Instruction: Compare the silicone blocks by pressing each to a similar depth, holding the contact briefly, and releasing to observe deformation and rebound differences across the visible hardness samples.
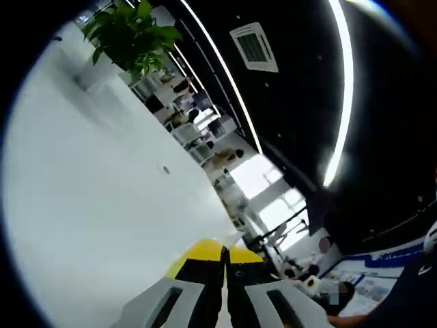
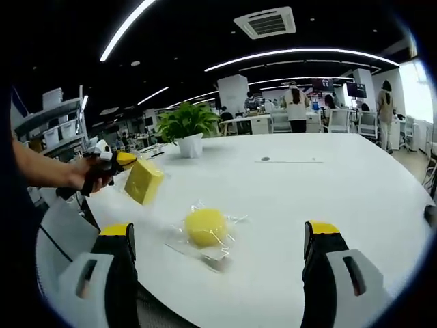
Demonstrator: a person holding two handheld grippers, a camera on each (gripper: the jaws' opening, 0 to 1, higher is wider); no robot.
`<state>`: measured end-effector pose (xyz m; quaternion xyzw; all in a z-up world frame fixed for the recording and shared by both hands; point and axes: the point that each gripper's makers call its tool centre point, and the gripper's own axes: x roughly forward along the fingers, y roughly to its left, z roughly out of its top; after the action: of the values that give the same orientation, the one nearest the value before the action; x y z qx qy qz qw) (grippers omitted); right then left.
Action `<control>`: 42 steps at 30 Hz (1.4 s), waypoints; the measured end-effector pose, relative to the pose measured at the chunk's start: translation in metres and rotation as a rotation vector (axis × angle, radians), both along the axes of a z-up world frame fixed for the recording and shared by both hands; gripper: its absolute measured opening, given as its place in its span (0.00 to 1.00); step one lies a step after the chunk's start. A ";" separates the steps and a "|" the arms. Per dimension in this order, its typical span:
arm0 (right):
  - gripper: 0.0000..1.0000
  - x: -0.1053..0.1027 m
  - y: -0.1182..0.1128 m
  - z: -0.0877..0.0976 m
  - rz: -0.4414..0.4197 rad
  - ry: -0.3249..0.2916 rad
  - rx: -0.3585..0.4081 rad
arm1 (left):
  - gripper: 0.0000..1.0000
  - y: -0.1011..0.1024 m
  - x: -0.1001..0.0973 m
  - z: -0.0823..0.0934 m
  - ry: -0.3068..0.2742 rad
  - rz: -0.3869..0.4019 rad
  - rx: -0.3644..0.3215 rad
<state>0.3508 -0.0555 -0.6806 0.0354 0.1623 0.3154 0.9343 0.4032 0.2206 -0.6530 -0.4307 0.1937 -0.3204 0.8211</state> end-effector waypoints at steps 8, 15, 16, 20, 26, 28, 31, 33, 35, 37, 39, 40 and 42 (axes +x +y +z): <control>0.96 -0.003 0.002 -0.004 0.009 0.031 0.005 | 0.00 0.009 0.005 -0.023 0.056 0.019 0.055; 0.96 -0.007 0.002 -0.012 0.029 0.019 -0.065 | 0.00 0.044 0.021 -0.048 0.056 0.166 0.203; 0.96 -0.008 0.002 -0.012 0.032 0.020 -0.065 | 0.00 0.048 0.023 -0.054 0.055 0.176 0.225; 0.96 -0.009 0.001 -0.013 0.032 0.026 -0.067 | 0.00 0.054 0.025 -0.075 0.004 0.132 0.393; 0.96 -0.010 -0.001 -0.012 0.021 0.030 -0.061 | 0.00 0.060 0.027 -0.091 0.060 0.130 0.407; 0.96 -0.009 -0.004 -0.013 0.011 0.031 -0.068 | 0.00 0.064 0.029 -0.099 0.062 0.128 0.434; 0.96 -0.011 -0.005 -0.015 0.005 0.043 -0.059 | 0.00 0.067 0.029 -0.109 0.088 0.107 0.467; 0.96 -0.012 -0.005 -0.015 0.006 0.046 -0.063 | 0.00 0.072 0.028 -0.119 0.094 0.073 0.564; 0.96 -0.013 -0.006 -0.016 0.006 0.050 -0.064 | 0.00 0.072 0.030 -0.122 0.089 0.055 0.568; 0.96 -0.015 -0.006 -0.017 0.005 0.056 -0.065 | 0.00 0.073 0.032 -0.123 0.078 0.052 0.595; 0.96 -0.015 -0.007 -0.018 0.001 0.059 -0.065 | 0.00 0.073 0.034 -0.123 0.075 0.050 0.605; 0.96 -0.015 -0.008 -0.018 -0.001 0.058 -0.064 | 0.00 0.073 0.034 -0.124 0.070 0.049 0.615; 0.96 -0.015 -0.008 -0.019 -0.005 0.063 -0.061 | 0.00 0.072 0.034 -0.126 0.062 0.048 0.630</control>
<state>0.3358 -0.0640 -0.7000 0.0173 0.2011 0.3069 0.9301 0.4368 0.2928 -0.7792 -0.1694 0.2981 -0.2118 0.9152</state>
